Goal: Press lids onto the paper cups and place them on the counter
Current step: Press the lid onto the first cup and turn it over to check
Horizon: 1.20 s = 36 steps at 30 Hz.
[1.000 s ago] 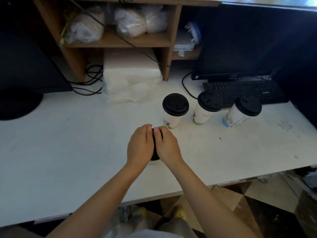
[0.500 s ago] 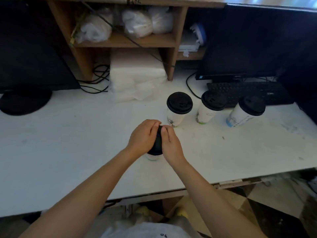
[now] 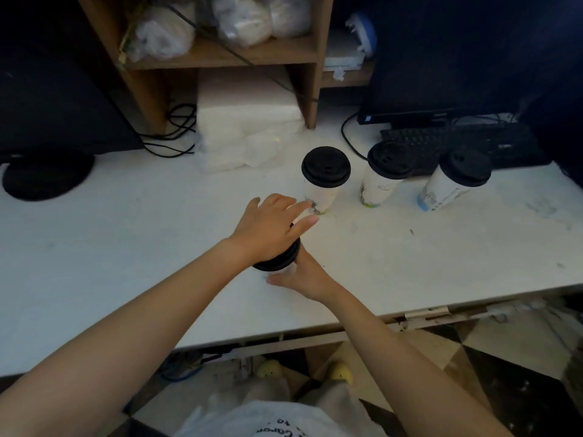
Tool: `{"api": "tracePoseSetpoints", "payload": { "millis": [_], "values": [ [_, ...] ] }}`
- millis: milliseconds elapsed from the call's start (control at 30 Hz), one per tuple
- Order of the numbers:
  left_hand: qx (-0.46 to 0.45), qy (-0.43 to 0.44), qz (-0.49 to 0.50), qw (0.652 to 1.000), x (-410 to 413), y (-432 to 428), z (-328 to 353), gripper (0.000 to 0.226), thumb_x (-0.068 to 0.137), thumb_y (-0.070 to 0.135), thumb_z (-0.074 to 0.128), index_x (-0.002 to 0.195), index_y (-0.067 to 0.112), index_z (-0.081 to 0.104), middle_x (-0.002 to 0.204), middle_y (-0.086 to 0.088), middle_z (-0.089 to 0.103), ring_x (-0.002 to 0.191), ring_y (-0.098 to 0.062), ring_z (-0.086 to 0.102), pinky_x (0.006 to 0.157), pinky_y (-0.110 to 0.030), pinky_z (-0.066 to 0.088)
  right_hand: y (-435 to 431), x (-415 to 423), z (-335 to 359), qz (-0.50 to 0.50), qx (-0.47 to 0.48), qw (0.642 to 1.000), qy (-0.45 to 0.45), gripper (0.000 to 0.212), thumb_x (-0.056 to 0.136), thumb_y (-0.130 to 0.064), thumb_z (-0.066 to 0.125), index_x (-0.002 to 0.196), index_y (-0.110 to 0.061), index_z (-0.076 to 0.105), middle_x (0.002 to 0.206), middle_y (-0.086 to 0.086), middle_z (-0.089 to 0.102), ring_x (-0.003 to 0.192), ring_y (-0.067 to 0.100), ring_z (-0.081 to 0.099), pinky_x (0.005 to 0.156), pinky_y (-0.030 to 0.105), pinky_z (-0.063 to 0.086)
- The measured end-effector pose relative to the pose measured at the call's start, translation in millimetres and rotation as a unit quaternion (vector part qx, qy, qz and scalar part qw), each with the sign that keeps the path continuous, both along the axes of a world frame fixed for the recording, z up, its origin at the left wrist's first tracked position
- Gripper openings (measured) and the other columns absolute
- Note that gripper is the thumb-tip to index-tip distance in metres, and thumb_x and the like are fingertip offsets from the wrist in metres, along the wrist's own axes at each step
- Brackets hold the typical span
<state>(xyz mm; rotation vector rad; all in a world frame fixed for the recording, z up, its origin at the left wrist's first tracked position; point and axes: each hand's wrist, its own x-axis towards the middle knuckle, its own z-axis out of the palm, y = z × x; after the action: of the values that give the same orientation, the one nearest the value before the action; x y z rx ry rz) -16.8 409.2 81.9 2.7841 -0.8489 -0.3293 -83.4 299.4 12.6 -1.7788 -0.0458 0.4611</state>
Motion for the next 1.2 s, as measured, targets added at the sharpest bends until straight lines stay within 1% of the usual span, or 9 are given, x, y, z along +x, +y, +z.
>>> {"api": "tracePoseSetpoints", "payload": {
  "millis": [133,233,400,533,667,800,967,1067,1200],
  "values": [
    [0.013,-0.053,0.032,0.998,-3.3,-2.4,-7.8,0.047,0.098,0.046,0.022,0.138,0.028,0.038,0.139,-0.003,0.046,0.128,-0.023,0.039,0.094,-0.042,0.039,2.4,6.1,-17.4,-0.013,0.017,1.0,0.007,0.089,0.076,-0.013,0.077,0.146,-0.018,0.021,0.136,-0.016,0.039,0.125,-0.002,0.038,0.098,0.006,0.034],
    [0.018,-0.068,0.031,0.997,-4.4,-4.1,-10.6,0.043,0.099,0.041,0.024,0.134,0.024,0.042,0.132,-0.005,0.048,0.118,-0.025,0.045,0.084,-0.04,0.043,1.6,7.6,-25.9,-0.014,0.017,1.0,0.007,0.082,0.077,-0.012,0.076,0.142,-0.02,0.026,0.126,-0.023,0.042,0.114,-0.014,0.042,0.092,0.004,0.036],
    [0.001,-0.073,-0.014,0.997,0.5,0.0,-11.4,0.067,0.087,0.056,0.005,0.133,0.025,0.044,0.13,-0.003,0.05,0.118,-0.024,0.046,0.087,-0.04,0.042,2.5,10.9,-32.1,-0.036,0.014,0.999,-0.009,0.085,0.073,-0.017,0.08,0.141,-0.019,0.028,0.132,-0.01,0.048,0.121,0.004,0.047,0.101,0.026,0.04],
    [0.082,-0.1,0.004,0.992,-2.3,-3.7,-0.6,0.068,0.089,0.06,0.009,0.144,0.025,0.028,0.143,-0.004,0.04,0.133,-0.024,0.033,0.104,-0.047,0.029,16.8,1.8,-32.1,-0.141,0.038,0.988,-0.048,0.074,0.072,-0.012,0.08,0.123,-0.037,0.033,0.118,-0.024,0.05,0.107,-0.016,0.05,0.088,0.009,0.041],
    [0.054,-0.039,0.151,0.986,-14.4,-11.8,-3.7,0.058,0.096,0.053,0.019,0.143,0.022,0.03,0.143,-0.004,0.041,0.133,-0.026,0.033,0.104,-0.048,0.027,41.9,-2.1,-30.1,-0.232,0.042,0.968,-0.083,0.061,0.072,-0.013,0.08,0.121,-0.02,0.044,0.107,-0.017,0.053,0.097,-0.012,0.054,0.083,0.012,0.047],
    [-0.008,-0.06,0.062,0.996,-9.7,3.5,-8.1,0.052,0.097,0.05,0.015,0.132,0.029,0.048,0.135,0.006,0.052,0.127,-0.017,0.04,0.097,-0.037,0.028,38.0,-11.5,-25.5,-0.19,0.02,0.979,-0.076,0.063,0.079,-0.01,0.073,0.131,-0.011,0.038,0.114,-0.011,0.052,0.103,-0.002,0.053,0.092,0.022,0.047],
    [-0.096,0.036,-0.076,0.992,3.6,19.9,2.5,0.068,0.087,0.059,0.008,0.121,0.032,0.06,0.129,0.016,0.058,0.123,-0.005,0.046,0.099,-0.033,0.033,3.0,8.3,-8.9,-0.033,-0.02,0.998,-0.057,0.075,0.078,-0.011,0.074,0.14,-0.016,0.03,0.119,-0.024,0.041,0.107,-0.013,0.041,0.082,-0.003,0.033],
    [-0.08,0.016,-0.045,0.996,10.0,10.9,1.2,0.069,0.089,0.059,0.01,0.121,0.021,0.059,0.125,0.004,0.062,0.122,-0.016,0.049,0.102,-0.036,0.031,15.1,14.8,-8.9,-0.045,-0.012,0.998,-0.036,0.076,0.076,-0.011,0.077,0.136,-0.02,0.032,0.123,-0.014,0.046,0.114,-0.002,0.047,0.079,0.001,0.037],
    [0.041,-0.05,0.049,0.997,8.2,5.0,-9.6,0.05,0.097,0.047,0.023,0.139,0.025,0.039,0.142,0.0,0.046,0.135,-0.02,0.034,0.114,-0.045,0.017,37.5,6.7,-23.8,-0.16,0.014,0.984,-0.078,0.06,0.073,-0.002,0.077,0.115,-0.022,0.039,0.102,-0.016,0.053,0.09,-0.024,0.051,0.072,-0.001,0.04]
  ]
}}
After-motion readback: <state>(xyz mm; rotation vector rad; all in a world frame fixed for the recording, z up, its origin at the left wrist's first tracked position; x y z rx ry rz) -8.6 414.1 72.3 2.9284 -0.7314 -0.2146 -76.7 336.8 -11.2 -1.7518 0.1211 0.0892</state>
